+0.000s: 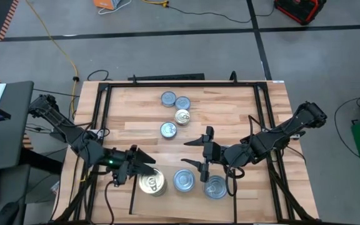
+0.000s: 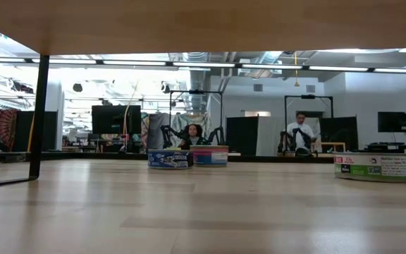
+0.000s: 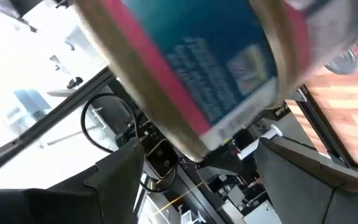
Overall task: Stack canned seafood by type on shelf
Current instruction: Put the green and white tuna can on the top of the middle stacked tuna cans on the shelf
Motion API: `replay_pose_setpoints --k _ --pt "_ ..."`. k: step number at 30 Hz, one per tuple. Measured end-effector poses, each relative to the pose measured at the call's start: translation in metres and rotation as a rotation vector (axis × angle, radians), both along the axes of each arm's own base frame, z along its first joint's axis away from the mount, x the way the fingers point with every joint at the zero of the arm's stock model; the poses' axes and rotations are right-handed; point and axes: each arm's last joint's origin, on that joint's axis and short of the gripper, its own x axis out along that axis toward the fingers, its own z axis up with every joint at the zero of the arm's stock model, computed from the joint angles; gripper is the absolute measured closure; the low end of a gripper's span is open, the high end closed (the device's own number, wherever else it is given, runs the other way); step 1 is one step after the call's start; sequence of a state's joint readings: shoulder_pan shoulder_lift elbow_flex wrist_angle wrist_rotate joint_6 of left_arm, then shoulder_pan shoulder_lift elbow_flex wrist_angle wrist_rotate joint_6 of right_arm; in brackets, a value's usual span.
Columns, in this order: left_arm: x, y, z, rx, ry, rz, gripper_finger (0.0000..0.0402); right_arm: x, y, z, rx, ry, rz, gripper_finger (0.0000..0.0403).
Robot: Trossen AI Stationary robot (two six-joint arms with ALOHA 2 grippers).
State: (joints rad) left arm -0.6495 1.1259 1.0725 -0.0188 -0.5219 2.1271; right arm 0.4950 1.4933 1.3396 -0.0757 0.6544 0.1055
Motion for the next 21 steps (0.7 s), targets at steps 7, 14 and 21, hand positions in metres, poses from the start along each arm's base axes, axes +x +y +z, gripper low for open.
replay_pose_setpoints --k 7,14,21 --pt "-0.001 0.003 0.017 -0.331 -0.115 0.036 0.0107 0.000 -0.001 -0.001 -0.006 0.011 -0.003 0.0119" --pt "-0.010 0.038 0.027 -0.661 -0.094 0.089 0.0107 0.001 -0.013 -0.010 0.018 0.089 -0.066 0.0119" --pt "-0.009 0.099 0.025 -1.226 -0.115 0.339 0.0107 -0.002 -0.020 -0.023 0.032 0.203 -0.134 0.0119"
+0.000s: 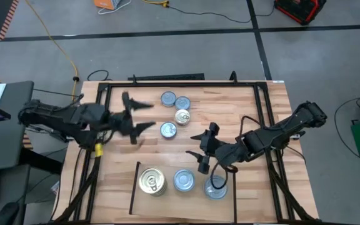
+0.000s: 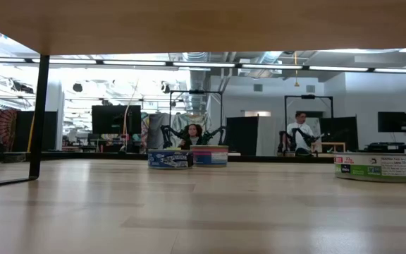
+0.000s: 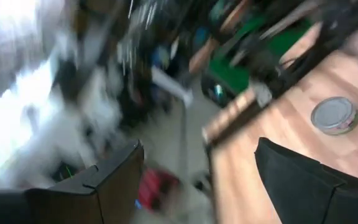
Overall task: Stack canned seafood by type on shelf
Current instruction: Put the green and white tuna can on the top of the middle stacked tuna cans on the shelf
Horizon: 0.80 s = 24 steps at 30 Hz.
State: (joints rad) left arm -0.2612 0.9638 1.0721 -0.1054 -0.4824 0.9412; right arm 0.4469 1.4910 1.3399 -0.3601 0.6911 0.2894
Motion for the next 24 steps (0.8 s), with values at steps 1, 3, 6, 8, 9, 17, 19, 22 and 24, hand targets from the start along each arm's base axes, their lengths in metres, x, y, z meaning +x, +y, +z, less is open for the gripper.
replay_pose_setpoints --k 1,3,6,8,9,17,19,22,24 --pt "0.001 0.008 -0.002 -0.103 -0.004 0.047 0.0107 -0.001 -0.002 -0.003 0.001 0.027 -0.019 0.0119" --pt "0.004 0.023 -0.009 -0.323 -0.008 0.128 0.0107 -0.006 -0.005 -0.011 0.010 0.094 -0.062 0.0119" --pt "0.010 0.043 -0.024 -0.568 0.019 0.271 0.0107 -0.014 -0.010 -0.031 0.035 0.193 -0.128 0.0119" --pt "0.016 0.056 -0.039 -0.625 0.090 0.351 0.0107 -0.020 -0.013 -0.046 0.047 0.255 -0.172 0.0119" --pt "0.019 0.063 -0.048 -0.641 0.122 0.378 0.0107 -0.023 -0.014 -0.054 0.055 0.282 -0.194 0.0119" --pt "0.026 0.114 -0.088 -0.772 0.172 0.379 0.0107 -0.059 -0.030 -0.100 0.135 0.317 -0.301 0.0119" --pt "0.023 0.125 -0.092 -0.805 0.139 0.348 0.0107 -0.071 -0.035 -0.105 0.164 0.308 -0.322 0.0119" --pt "0.014 0.140 -0.099 -0.877 0.134 0.330 0.0107 -0.087 -0.042 -0.114 0.228 0.300 -0.351 0.0119" --pt "0.010 0.148 -0.101 -0.927 0.119 0.314 0.0107 -0.096 -0.046 -0.122 0.298 0.329 -0.353 0.0119"
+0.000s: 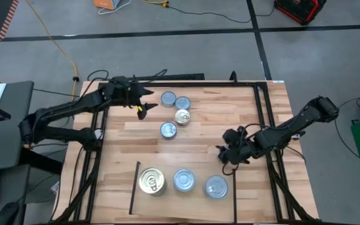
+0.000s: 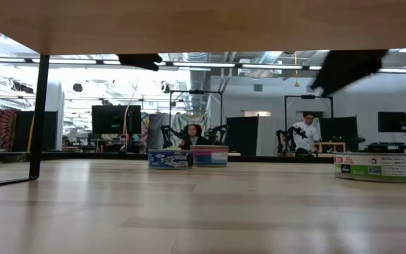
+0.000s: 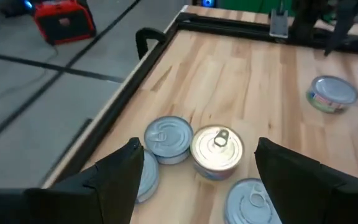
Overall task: Stack canned seafood by type on shelf
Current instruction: Put the green and white tuna can on the top of the middle stacked tuna cans on the shelf
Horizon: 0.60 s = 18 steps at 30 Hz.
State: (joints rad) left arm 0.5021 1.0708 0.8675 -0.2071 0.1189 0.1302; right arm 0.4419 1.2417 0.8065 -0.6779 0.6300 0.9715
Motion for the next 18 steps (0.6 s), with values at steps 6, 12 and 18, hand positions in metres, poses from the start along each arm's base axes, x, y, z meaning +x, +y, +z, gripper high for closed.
replay_pose_setpoints --k 6,12,18 --pt "-0.006 0.007 -0.029 -0.083 -0.015 -0.015 0.0107 -0.020 -0.006 -0.028 0.136 0.079 -0.095 0.0119" --pt "-0.011 0.004 -0.063 -0.135 -0.003 0.006 0.0107 -0.034 -0.003 -0.039 0.181 0.168 -0.150 0.0119" --pt "-0.016 0.001 -0.070 -0.167 -0.030 0.029 0.0107 -0.040 0.001 -0.040 0.169 0.209 -0.127 0.0119"
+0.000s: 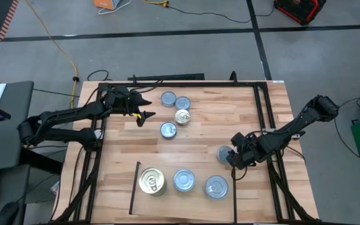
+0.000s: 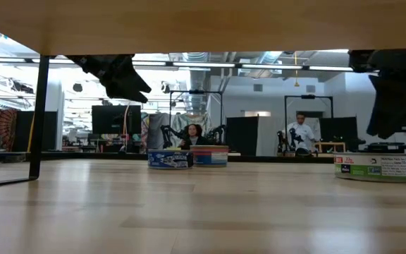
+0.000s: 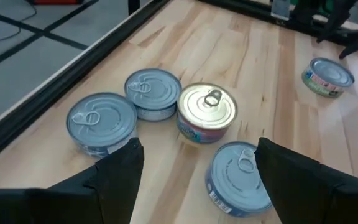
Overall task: Stack canned seafood by type on shelf
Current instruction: Put the green and white tuna can on the top of the middle stacked tuna cans on the shelf
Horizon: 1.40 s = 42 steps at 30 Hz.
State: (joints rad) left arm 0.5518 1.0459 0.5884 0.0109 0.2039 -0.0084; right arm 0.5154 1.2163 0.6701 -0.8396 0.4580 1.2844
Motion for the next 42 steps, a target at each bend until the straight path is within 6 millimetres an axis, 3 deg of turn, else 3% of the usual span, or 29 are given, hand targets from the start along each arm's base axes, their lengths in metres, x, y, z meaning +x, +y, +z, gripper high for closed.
replay_pose_setpoints --k 9,14,21,24,30,35,42 --pt "-0.010 -0.006 0.015 -0.003 -0.079 0.042 0.0107 -0.007 -0.003 -0.029 -0.042 0.123 -0.022 0.0119" --pt "-0.021 -0.011 0.023 0.006 -0.086 0.068 0.0107 -0.010 -0.004 -0.035 -0.060 0.152 -0.048 0.0119" --pt "-0.035 -0.019 0.028 0.007 -0.069 0.090 0.0107 -0.019 -0.007 -0.027 -0.059 0.137 -0.053 0.0119" --pt "-0.039 -0.021 0.028 0.005 -0.051 0.106 0.0107 -0.032 -0.014 -0.020 -0.080 0.163 -0.142 0.0119" --pt "-0.042 -0.023 0.028 0.007 -0.035 0.125 0.0107 -0.030 -0.019 -0.018 -0.079 0.148 -0.194 0.0122" --pt "-0.042 -0.022 0.027 0.006 -0.032 0.127 0.0107 -0.026 -0.017 -0.017 -0.097 0.124 -0.119 0.0122" --pt "-0.042 -0.022 0.027 -0.003 -0.035 0.127 0.0107 -0.011 -0.008 0.000 -0.075 0.103 0.056 0.0122"
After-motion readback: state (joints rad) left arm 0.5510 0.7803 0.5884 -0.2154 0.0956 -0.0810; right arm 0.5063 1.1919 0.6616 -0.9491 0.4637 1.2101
